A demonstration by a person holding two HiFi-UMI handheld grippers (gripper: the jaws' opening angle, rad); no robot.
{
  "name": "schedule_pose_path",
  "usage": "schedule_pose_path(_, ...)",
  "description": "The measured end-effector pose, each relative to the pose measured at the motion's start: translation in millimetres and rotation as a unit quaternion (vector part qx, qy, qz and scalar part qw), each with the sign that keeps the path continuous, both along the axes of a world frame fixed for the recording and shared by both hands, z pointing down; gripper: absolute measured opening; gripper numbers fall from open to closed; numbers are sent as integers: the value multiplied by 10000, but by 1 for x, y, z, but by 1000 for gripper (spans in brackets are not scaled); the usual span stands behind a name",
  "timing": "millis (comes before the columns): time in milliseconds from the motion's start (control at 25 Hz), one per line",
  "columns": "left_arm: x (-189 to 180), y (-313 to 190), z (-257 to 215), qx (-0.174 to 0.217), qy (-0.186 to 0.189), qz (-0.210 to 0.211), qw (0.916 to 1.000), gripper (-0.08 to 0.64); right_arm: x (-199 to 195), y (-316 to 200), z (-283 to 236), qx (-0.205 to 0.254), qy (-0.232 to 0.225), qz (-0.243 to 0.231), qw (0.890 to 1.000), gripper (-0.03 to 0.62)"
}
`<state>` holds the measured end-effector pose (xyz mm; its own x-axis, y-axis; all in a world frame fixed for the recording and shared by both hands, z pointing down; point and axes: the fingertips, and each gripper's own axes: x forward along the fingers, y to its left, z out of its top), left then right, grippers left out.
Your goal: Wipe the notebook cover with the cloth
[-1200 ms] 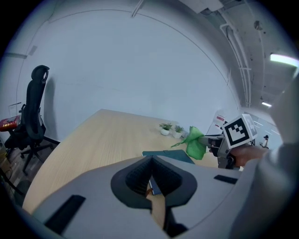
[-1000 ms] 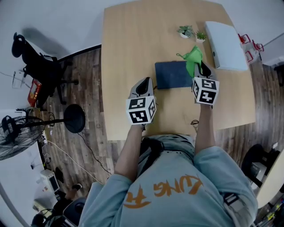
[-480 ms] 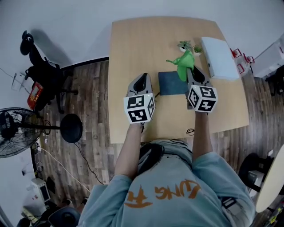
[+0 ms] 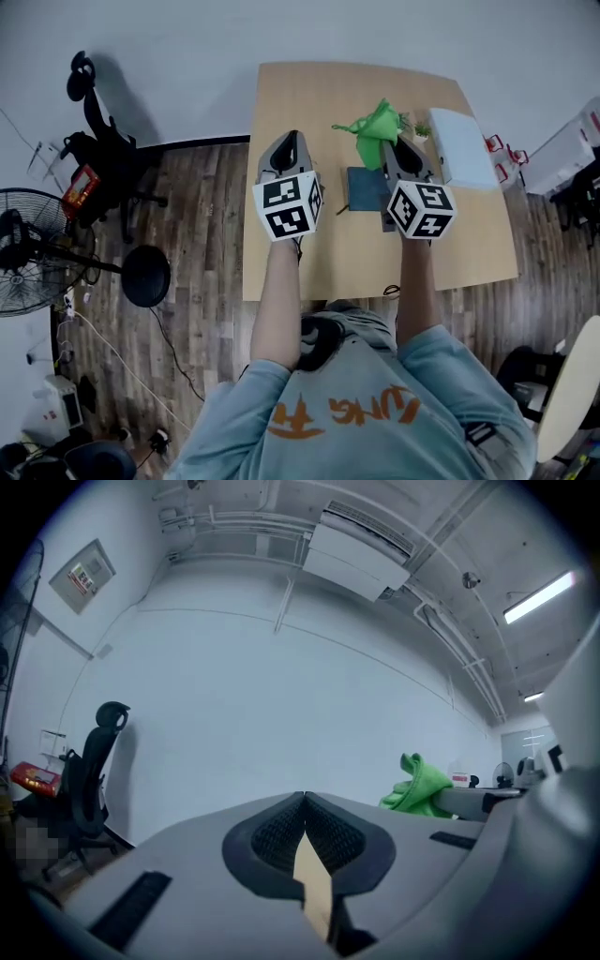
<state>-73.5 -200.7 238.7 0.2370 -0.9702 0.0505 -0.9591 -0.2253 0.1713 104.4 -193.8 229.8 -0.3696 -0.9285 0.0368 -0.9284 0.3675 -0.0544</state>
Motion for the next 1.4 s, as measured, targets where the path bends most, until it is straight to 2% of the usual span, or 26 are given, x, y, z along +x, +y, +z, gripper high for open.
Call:
schedule_pose_path(160,-25,21,-7,100,-135,-326,9993,19,-27,17,-15,93,139,-101,9998,46)
schedule_pose_path(280,-25,40,-4,197,-351,-287,9988,19,-35,27,-13,103,320,-40,9994,48)
schedule_pose_path(480,-28,63,4,278,-475,-184,9983,20,-44,45,1,87,455,54,9989,48)
schedule_pose_path(720,-35,82,4,327,-476,-294,9979,20,-50,67,3,124,586,-98,9982,48)
schedule_pose_path(1080,-31,96,5,467,-249,-172,9985,20,-43,83,6,102,672,-79,9977,48)
schedule_pose_path(1400,-21,101,16,402,-274,-72,9988,19,-34,90,13,50,687,-33,9976,48)
